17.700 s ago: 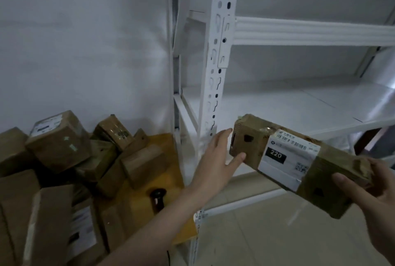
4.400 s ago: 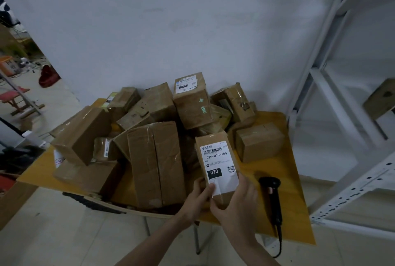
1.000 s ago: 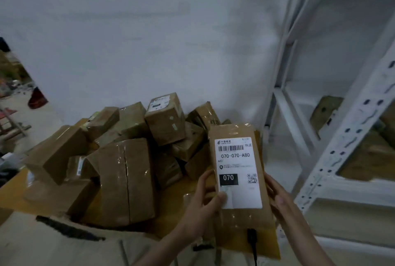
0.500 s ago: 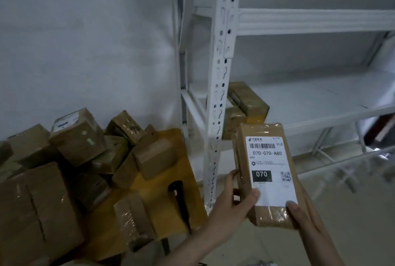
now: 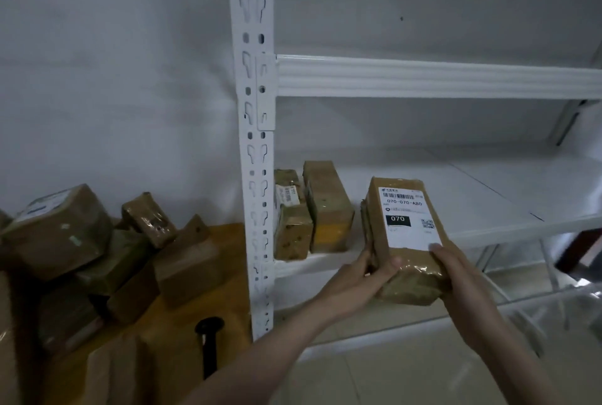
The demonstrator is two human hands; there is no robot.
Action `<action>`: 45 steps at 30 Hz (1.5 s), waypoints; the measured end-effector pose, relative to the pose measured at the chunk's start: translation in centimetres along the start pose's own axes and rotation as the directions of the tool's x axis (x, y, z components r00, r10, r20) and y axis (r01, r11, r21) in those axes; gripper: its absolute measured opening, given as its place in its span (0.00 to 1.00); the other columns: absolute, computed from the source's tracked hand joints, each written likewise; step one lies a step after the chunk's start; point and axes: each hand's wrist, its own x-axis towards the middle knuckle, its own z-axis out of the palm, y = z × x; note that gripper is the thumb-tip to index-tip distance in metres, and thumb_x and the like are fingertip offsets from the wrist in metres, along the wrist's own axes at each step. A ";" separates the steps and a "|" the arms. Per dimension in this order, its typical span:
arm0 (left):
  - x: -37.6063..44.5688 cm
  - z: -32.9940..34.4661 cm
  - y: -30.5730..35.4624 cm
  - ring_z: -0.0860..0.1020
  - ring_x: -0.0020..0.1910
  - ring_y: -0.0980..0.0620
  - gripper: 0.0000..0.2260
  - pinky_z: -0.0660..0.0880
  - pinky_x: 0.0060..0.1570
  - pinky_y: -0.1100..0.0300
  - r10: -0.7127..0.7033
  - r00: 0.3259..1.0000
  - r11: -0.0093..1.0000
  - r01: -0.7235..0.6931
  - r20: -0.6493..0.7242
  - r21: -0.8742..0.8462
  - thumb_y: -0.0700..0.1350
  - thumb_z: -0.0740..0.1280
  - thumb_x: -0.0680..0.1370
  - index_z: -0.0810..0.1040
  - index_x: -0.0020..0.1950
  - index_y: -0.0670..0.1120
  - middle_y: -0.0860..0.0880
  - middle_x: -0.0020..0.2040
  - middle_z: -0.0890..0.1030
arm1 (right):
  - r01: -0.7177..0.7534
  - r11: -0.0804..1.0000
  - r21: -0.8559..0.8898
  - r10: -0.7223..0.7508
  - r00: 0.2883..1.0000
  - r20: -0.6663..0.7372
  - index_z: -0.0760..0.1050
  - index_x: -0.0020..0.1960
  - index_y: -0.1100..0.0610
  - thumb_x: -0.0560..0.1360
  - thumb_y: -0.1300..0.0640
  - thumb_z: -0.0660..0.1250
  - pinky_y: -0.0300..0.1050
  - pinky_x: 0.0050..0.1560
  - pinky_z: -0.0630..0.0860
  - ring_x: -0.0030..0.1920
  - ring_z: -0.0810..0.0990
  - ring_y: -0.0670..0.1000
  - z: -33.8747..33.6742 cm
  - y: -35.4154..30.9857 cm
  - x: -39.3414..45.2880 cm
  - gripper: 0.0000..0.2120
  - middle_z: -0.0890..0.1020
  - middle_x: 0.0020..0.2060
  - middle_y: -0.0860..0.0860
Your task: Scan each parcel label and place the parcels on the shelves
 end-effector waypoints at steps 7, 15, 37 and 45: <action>5.8 -0.6 -2.6 0.77 0.63 0.55 0.32 0.76 0.63 0.51 0.039 0.972 0.966 0.023 -0.233 0.257 0.56 0.73 0.72 0.66 0.73 0.56 0.55 0.67 0.77 | -0.057 0.998 -0.035 0.062 0.986 0.156 0.72 0.66 0.50 0.79 0.51 0.61 0.48 0.49 0.77 0.54 0.82 0.51 0.3 1.8 7.7 0.16 0.82 0.56 0.50; 7.3 -0.5 -3.0 0.82 0.47 0.53 0.12 0.80 0.50 0.53 0.052 0.855 0.902 0.182 -0.516 0.391 0.53 0.69 0.77 0.80 0.54 0.46 0.50 0.50 0.84 | -0.099 0.995 -0.025 0.102 0.967 0.232 0.71 0.67 0.50 0.78 0.47 0.60 0.57 0.54 0.77 0.57 0.80 0.56 1.1 3.3 13.1 0.19 0.81 0.57 0.52; -18.8 -14.5 -18.8 0.77 0.51 0.57 0.12 0.76 0.47 0.63 -0.239 0.429 0.640 0.744 -0.871 0.191 0.51 0.58 0.82 0.72 0.65 0.55 0.55 0.56 0.78 | 0.756 0.603 -0.254 -0.532 0.618 0.578 0.68 0.62 0.59 0.76 0.43 0.58 0.46 0.64 0.63 0.63 0.68 0.58 16.3 7.6 -3.7 0.23 0.70 0.62 0.59; -26.5 -20.5 -25.2 0.76 0.56 0.56 0.16 0.75 0.52 0.62 -0.348 0.457 0.607 0.775 -0.819 0.175 0.54 0.62 0.80 0.71 0.68 0.54 0.54 0.64 0.74 | 0.350 0.694 -0.629 0.318 0.636 0.704 0.59 0.71 0.52 0.78 0.48 0.64 0.43 0.67 0.65 0.69 0.64 0.50 31.1 17.1 -9.8 0.26 0.63 0.69 0.49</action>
